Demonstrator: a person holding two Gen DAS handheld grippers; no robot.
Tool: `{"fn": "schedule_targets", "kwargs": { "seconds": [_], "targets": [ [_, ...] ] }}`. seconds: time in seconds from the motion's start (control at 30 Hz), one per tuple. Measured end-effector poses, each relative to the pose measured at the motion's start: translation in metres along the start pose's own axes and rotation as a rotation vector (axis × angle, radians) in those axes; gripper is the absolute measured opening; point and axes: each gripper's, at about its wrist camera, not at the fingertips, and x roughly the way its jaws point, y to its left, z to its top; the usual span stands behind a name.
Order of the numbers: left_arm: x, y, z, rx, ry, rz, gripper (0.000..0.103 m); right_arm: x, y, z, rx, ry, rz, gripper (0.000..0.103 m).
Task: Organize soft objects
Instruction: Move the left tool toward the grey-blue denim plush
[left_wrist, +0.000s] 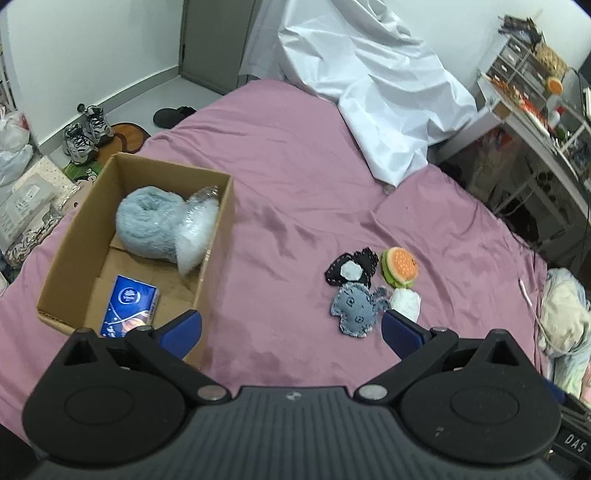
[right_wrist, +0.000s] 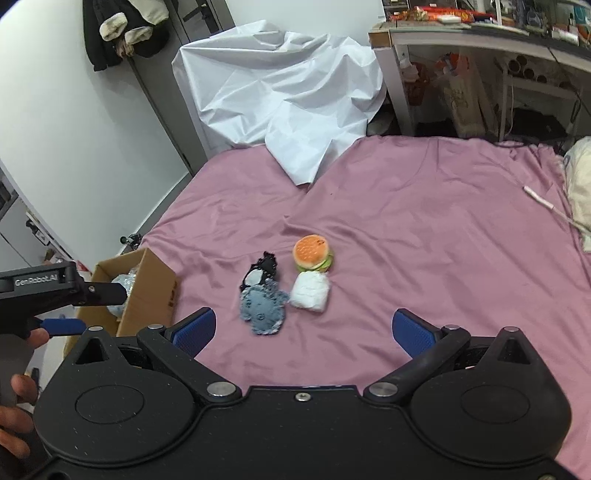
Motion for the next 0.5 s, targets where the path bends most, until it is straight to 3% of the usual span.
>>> {"fn": "schedule_targets", "kwargs": {
  "seconds": [0.5],
  "targets": [
    [0.037, -0.029, -0.002, 0.021, 0.062, 0.036, 0.103, 0.023, -0.023, 0.011, 0.004, 0.036, -0.034, 0.103]
  ]
}}
